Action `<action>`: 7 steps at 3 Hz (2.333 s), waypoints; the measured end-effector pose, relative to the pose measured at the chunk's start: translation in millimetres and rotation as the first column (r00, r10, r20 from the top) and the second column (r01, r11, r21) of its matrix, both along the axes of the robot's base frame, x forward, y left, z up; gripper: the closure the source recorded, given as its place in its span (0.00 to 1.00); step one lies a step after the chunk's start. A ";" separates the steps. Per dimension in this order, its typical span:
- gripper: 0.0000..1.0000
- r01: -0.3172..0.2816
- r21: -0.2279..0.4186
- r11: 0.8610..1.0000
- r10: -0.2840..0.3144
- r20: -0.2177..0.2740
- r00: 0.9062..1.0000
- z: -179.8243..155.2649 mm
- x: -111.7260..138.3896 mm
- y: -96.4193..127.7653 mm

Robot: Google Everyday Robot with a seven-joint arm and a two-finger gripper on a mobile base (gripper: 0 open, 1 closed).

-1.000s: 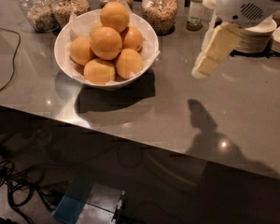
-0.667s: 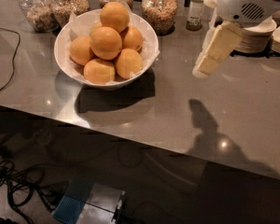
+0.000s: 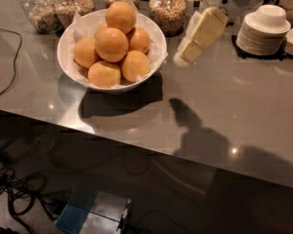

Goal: Pick orange from white bowl

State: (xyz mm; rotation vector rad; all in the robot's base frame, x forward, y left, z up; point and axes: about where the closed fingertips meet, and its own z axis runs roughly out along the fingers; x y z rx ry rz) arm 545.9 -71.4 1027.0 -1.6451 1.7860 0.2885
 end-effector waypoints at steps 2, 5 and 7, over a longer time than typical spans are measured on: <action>0.00 -0.043 0.240 0.970 0.044 0.000 0.999 61.1 24.9 95.5; 0.00 0.245 0.230 0.942 -0.231 -0.083 0.969 18.1 100.4 170.1; 0.00 0.284 0.246 0.927 -0.271 -0.085 0.959 11.6 113.6 166.4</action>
Offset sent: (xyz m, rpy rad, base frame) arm 0.0539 0.1422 0.0889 0.3488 0.0088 -0.0688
